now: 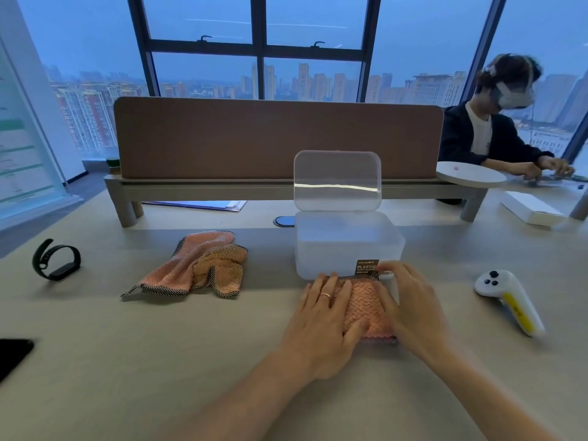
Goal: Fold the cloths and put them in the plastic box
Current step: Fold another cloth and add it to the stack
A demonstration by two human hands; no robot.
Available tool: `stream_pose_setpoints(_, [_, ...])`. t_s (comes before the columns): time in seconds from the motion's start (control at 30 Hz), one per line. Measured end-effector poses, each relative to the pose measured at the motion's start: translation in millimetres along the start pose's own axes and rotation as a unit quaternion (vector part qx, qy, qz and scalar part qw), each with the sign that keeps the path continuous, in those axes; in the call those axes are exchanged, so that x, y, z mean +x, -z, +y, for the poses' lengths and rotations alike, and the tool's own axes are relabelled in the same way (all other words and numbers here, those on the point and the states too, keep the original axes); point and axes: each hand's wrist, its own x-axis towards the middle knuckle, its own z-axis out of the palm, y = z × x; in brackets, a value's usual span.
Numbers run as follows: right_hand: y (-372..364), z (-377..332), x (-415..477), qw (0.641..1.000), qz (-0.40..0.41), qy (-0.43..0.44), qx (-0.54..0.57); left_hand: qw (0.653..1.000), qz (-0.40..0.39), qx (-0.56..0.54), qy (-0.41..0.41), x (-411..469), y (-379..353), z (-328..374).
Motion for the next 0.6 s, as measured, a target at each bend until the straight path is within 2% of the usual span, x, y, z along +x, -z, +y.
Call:
stream_pose_setpoints(0.03, [-1, -5, -2, 0.999, -0.024, 0.022, -0.013, 1.0, -0.002, 0.004, 0.005, 0, 0, 1])
stream_pose_setpoints(0.1, [-10, -9, -10, 0.987, -0.136, 0.061, -0.054, 1.0, -0.024, -0.013, -0.005, 0, 4, -1])
stream_pose_setpoints(0.17, [-23, 1, -16, 0.969, -0.22, 0.06, -0.091, 0.996, -0.049, -0.068, -0.043, 0, 16, -15])
stream_pose_setpoints(0.23, [-27, 10, -15, 0.96, -0.244, 0.051, -0.125, 0.988, -0.028, -0.136, -0.07, -5, 41, -45])
stream_pose_setpoints(0.27, [-26, 11, -14, 0.957, -0.248, 0.052, -0.139, 0.988, 0.01, -0.14, -0.06, -10, 54, -66])
stream_pose_setpoints(0.3, [-25, 10, -14, 0.956, -0.248, 0.055, -0.151, 0.989, 0.072, -0.122, -0.033, -14, 65, -90])
stream_pose_setpoints(0.37, [-21, 6, -16, 0.96, -0.223, 0.061, -0.159, 0.976, 0.192, -0.077, 0.072, -23, 85, -140])
stream_pose_setpoints(0.4, [-18, 3, -16, 0.967, -0.198, 0.063, -0.15, 0.967, 0.213, -0.057, 0.126, -28, 95, -160])
stream_pose_setpoints(0.53, [-11, -21, -15, 0.983, -0.104, 0.109, -0.109, 0.936, 0.166, 0.065, 0.303, -50, 117, -220])
stream_pose_setpoints(0.6, [-15, -35, -13, 0.982, -0.089, 0.14, -0.09, 0.919, 0.119, 0.033, 0.375, -61, 126, -237])
